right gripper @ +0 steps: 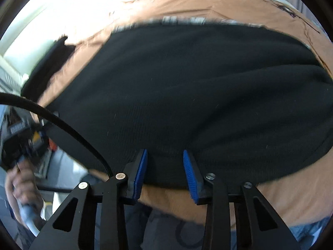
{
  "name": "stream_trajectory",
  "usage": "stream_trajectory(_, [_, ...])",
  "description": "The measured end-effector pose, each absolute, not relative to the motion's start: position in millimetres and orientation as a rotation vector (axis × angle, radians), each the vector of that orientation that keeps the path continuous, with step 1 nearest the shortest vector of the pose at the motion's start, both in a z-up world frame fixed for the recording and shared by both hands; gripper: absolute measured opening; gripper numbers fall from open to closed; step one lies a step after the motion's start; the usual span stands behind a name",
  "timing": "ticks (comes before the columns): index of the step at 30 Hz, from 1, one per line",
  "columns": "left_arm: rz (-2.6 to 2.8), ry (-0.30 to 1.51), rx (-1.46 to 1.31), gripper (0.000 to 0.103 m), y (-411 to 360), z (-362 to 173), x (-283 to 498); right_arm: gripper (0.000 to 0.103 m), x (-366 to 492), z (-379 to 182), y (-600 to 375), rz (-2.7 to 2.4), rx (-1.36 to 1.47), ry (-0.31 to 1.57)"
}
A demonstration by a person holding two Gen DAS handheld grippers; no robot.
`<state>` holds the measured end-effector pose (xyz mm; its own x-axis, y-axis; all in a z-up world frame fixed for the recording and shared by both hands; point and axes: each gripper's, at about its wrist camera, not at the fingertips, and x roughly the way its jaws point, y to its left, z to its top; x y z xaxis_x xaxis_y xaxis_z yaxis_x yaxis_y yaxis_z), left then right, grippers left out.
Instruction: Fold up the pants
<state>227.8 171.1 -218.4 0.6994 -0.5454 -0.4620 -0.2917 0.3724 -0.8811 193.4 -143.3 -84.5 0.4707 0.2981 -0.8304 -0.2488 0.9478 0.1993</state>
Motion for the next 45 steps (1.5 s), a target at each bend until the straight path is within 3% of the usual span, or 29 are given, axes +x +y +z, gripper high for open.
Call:
stream_trajectory(5, [-0.189, 0.823, -1.237, 0.006, 172.4, -221.0, 225.8, 0.031, 192.7, -78.4, -139.6, 0.358, 0.024, 1.067])
stream_trajectory(18, [-0.167, 0.82, -1.264, 0.006, 171.5, -221.2, 223.3, 0.03, 255.1, -39.4, -139.0, 0.343, 0.058, 0.956])
stream_trajectory(28, [-0.13, 0.824, -1.286, 0.006, 170.2, -222.7, 222.8, 0.03, 354.9, -106.4, -123.4, 0.236, 0.042, 1.08])
stream_trajectory(45, [-0.04, 0.812, -1.292, 0.006, 162.2, -215.7, 224.9, 0.029, 449.4, -129.2, -106.1, 0.215, -0.005, 1.046])
